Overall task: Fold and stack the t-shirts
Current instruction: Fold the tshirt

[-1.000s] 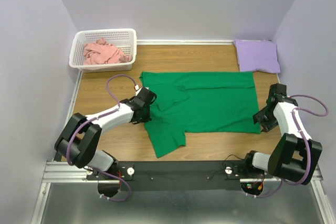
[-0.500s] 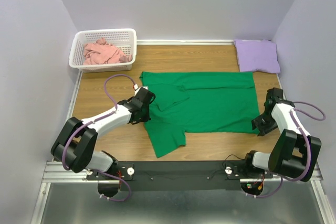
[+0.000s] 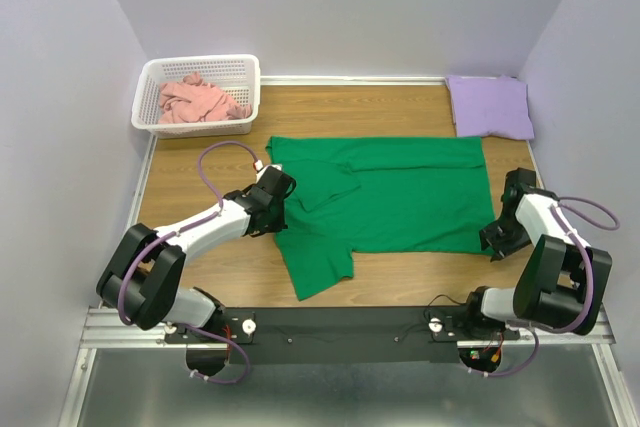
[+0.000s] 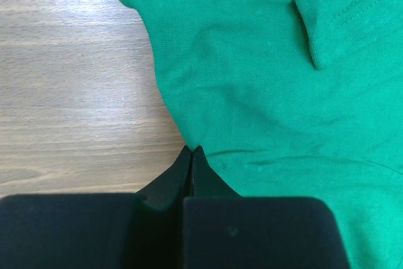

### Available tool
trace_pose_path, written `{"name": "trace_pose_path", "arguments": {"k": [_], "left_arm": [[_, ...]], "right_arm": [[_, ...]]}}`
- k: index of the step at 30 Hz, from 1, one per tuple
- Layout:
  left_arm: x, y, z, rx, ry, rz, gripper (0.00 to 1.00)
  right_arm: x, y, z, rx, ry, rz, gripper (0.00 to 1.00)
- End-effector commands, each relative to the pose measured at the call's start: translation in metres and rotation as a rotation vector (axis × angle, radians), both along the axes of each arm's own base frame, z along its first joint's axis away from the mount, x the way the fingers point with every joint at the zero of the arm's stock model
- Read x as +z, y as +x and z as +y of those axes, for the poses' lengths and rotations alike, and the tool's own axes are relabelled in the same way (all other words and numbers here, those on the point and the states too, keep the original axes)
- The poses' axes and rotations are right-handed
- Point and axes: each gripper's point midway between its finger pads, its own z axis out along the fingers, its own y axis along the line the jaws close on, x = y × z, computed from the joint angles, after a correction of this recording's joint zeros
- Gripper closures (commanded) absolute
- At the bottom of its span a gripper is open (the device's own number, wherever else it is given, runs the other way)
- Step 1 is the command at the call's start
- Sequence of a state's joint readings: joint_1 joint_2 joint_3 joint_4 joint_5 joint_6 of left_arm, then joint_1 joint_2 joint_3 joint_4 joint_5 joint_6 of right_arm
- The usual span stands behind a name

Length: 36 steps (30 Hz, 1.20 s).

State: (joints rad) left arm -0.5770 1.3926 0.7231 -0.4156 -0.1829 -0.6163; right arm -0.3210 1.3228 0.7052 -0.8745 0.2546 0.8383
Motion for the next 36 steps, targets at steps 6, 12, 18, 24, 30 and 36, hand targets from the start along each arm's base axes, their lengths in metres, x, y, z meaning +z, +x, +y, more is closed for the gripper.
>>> {"name": "trace_pose_path", "arguments": {"k": [6,12,18,24,30,36], "left_arm": [[-0.002,0.0,0.003,-0.001,0.012,-0.01,1.0],[-0.004,-0.001,0.004,0.0,0.017,-0.001,1.0],[-0.005,-0.002,0.002,-0.007,0.011,0.004,1.0],[-0.004,-0.003,0.002,-0.015,0.015,0.026,1.0],[0.012,-0.006,0.002,-0.002,-0.015,0.036,1.0],[0.031,-0.014,0.016,0.034,-0.02,0.045,1.0]], "right_arm": [[-0.008,0.007,-0.014,-0.03,-0.057,0.003,0.6],[-0.015,0.006,-0.013,-0.031,-0.052,0.017,0.69],[-0.02,0.004,-0.012,-0.028,-0.046,0.028,0.88],[-0.007,0.016,-0.013,0.029,-0.033,-0.005,0.99],[0.023,0.03,-0.015,0.122,-0.036,-0.06,0.99],[0.048,0.029,-0.02,0.206,-0.067,-0.069,0.99]]}}
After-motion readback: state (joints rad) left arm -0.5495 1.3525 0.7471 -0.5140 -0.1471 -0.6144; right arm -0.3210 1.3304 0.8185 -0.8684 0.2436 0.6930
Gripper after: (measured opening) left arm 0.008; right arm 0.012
